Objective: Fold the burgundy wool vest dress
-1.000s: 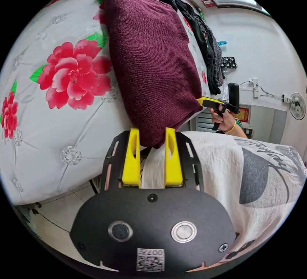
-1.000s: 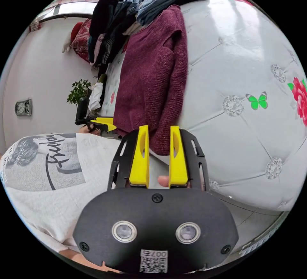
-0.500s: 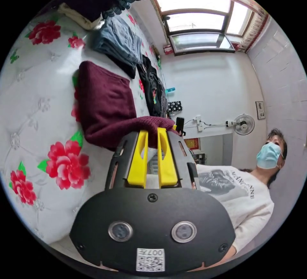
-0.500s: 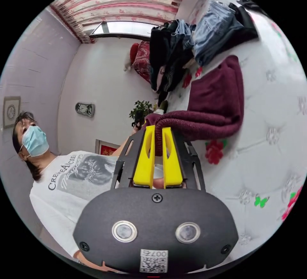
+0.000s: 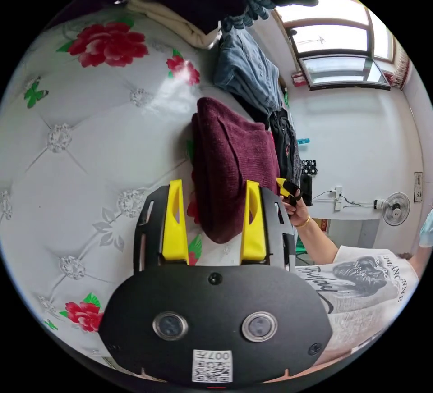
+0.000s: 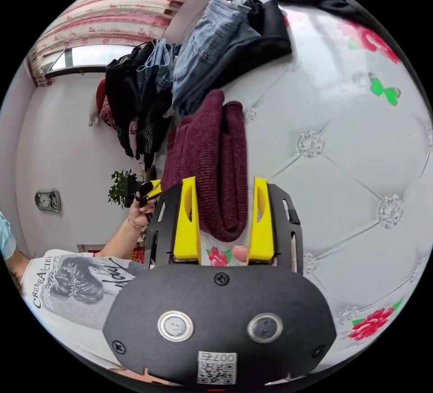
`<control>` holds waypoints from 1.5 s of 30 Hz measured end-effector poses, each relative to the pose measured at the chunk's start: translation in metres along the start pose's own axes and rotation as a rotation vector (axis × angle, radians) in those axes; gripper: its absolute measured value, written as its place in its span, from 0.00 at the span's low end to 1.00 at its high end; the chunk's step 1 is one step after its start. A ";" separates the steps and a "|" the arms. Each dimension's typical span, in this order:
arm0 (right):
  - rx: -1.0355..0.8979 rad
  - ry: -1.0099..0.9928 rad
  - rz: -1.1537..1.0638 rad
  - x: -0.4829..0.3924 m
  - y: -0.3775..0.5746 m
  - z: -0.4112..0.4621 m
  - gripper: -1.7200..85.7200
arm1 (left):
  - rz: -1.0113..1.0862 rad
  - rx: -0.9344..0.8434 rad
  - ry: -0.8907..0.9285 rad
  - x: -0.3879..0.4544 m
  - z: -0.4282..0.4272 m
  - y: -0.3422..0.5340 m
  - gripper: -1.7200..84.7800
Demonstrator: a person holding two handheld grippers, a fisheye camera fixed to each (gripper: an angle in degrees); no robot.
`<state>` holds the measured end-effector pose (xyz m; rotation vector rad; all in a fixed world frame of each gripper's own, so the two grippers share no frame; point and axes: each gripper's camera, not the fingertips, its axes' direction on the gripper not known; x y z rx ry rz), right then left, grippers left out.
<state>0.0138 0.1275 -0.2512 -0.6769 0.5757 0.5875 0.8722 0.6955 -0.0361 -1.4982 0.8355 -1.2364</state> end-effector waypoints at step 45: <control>0.635 0.885 0.446 0.054 0.254 -0.315 0.13 | 0.294 -0.457 -0.766 0.144 0.334 0.017 0.04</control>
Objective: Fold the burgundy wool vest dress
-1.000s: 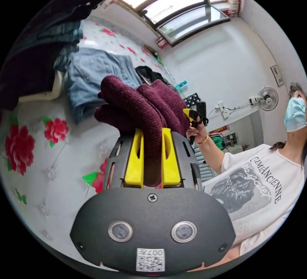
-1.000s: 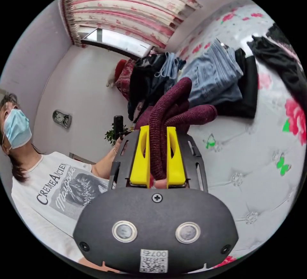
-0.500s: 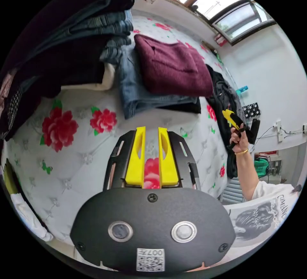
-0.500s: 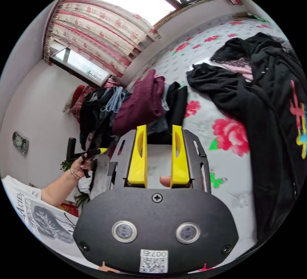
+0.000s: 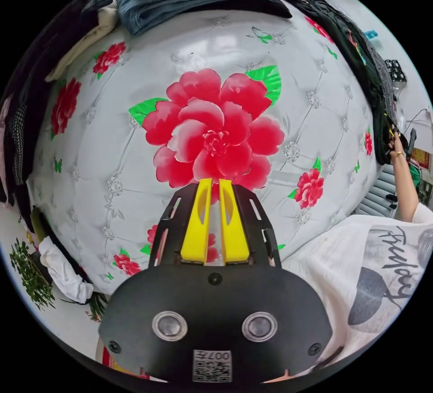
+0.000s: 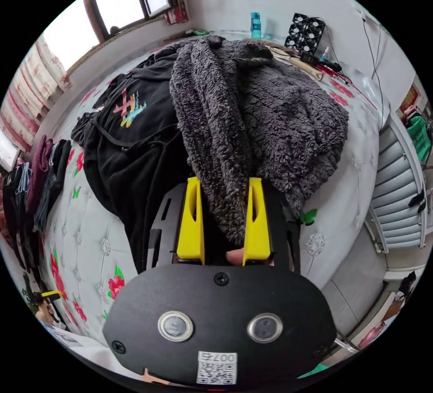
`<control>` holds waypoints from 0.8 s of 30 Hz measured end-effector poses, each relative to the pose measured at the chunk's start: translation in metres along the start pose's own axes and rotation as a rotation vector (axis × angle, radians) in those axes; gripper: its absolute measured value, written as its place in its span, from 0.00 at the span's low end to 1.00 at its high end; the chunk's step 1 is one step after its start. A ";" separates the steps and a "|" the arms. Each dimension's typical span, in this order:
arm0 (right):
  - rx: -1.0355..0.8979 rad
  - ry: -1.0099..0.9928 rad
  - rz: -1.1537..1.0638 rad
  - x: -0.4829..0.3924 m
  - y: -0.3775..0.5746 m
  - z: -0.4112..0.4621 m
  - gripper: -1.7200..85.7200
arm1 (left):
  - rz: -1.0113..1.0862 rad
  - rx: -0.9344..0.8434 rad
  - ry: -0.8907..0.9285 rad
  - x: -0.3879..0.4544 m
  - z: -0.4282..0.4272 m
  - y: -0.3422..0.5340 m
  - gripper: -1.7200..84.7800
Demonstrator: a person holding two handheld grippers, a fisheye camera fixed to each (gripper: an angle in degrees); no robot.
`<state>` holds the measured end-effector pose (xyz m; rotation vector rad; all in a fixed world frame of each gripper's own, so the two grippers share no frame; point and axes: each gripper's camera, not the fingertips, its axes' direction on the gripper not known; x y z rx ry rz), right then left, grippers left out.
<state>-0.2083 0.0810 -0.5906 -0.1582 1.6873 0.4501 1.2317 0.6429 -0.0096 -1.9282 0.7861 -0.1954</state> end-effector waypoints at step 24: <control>0.126 -0.778 -0.448 -0.139 0.158 -0.169 0.09 | 0.075 0.237 0.245 0.026 -0.110 0.201 0.01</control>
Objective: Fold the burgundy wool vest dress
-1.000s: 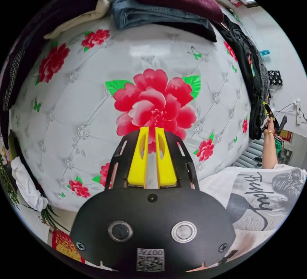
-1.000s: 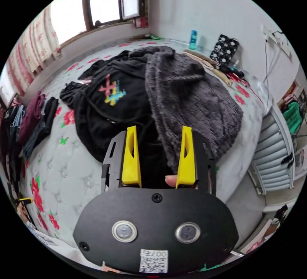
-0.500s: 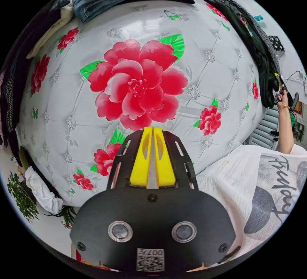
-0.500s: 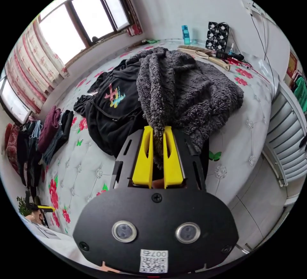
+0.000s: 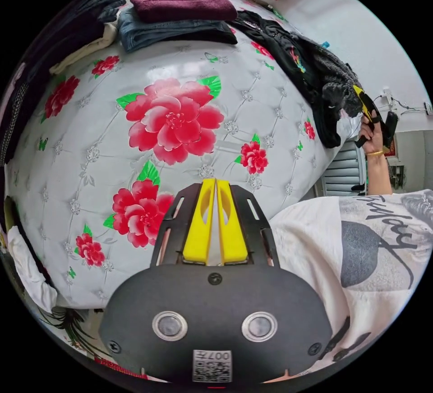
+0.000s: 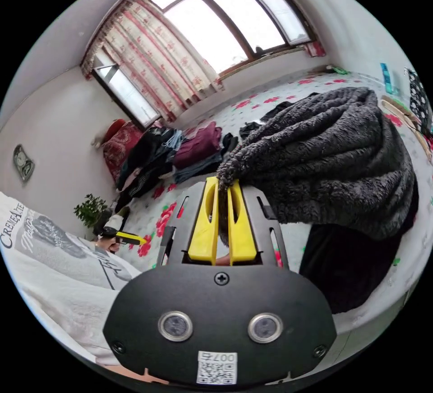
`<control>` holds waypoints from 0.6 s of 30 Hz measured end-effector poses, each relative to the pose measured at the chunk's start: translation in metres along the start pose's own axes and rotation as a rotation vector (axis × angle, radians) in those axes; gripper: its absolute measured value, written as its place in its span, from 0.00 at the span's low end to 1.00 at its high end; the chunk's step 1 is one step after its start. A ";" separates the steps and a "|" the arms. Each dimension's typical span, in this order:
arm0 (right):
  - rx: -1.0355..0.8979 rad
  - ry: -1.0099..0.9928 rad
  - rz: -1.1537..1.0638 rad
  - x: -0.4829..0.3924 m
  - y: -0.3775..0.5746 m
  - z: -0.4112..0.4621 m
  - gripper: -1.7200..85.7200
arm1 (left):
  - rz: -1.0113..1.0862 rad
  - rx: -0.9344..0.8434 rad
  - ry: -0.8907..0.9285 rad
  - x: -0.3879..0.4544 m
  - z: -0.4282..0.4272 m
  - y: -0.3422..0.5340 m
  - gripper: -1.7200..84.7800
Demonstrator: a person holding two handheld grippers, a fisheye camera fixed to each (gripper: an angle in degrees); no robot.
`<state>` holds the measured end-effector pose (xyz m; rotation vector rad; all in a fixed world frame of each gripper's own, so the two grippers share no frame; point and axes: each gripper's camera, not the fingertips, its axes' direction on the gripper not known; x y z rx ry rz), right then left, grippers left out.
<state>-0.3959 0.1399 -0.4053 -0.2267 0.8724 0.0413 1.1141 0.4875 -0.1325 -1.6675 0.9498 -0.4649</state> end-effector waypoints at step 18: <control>-0.639 -0.547 -0.616 -0.324 0.116 0.246 0.16 | -0.431 0.469 0.124 -0.094 -0.205 0.266 0.10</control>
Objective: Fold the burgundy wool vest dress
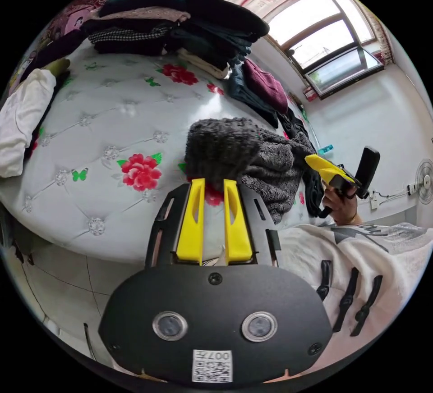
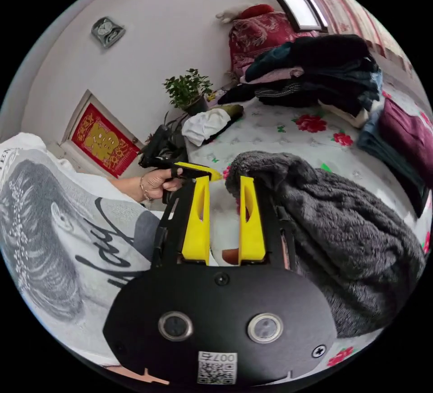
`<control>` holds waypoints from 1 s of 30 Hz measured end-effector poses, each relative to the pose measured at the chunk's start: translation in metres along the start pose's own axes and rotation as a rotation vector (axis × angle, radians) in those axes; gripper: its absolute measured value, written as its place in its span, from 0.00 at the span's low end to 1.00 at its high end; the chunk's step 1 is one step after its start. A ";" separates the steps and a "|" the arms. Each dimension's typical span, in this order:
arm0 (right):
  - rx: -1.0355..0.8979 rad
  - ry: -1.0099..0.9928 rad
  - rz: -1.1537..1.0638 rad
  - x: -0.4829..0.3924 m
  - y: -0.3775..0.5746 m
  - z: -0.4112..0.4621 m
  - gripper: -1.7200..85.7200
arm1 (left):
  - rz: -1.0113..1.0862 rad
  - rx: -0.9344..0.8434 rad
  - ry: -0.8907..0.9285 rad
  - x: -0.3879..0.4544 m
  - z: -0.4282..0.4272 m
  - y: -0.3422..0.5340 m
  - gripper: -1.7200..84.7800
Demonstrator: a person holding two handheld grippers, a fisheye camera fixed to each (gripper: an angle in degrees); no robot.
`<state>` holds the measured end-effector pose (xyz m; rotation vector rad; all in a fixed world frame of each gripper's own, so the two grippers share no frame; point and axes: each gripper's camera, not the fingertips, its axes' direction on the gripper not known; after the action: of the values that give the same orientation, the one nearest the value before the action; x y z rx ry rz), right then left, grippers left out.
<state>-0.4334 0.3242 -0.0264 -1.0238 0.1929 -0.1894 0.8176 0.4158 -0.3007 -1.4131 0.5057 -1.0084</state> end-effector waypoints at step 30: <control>-0.269 -0.125 0.292 0.085 0.103 0.095 0.11 | 0.151 -0.265 -0.496 -0.018 -0.252 -0.101 0.06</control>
<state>-0.3205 0.4340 -0.0723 -1.2568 0.2557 0.1702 0.5767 0.3022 -0.2468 -1.7622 0.3766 -0.4521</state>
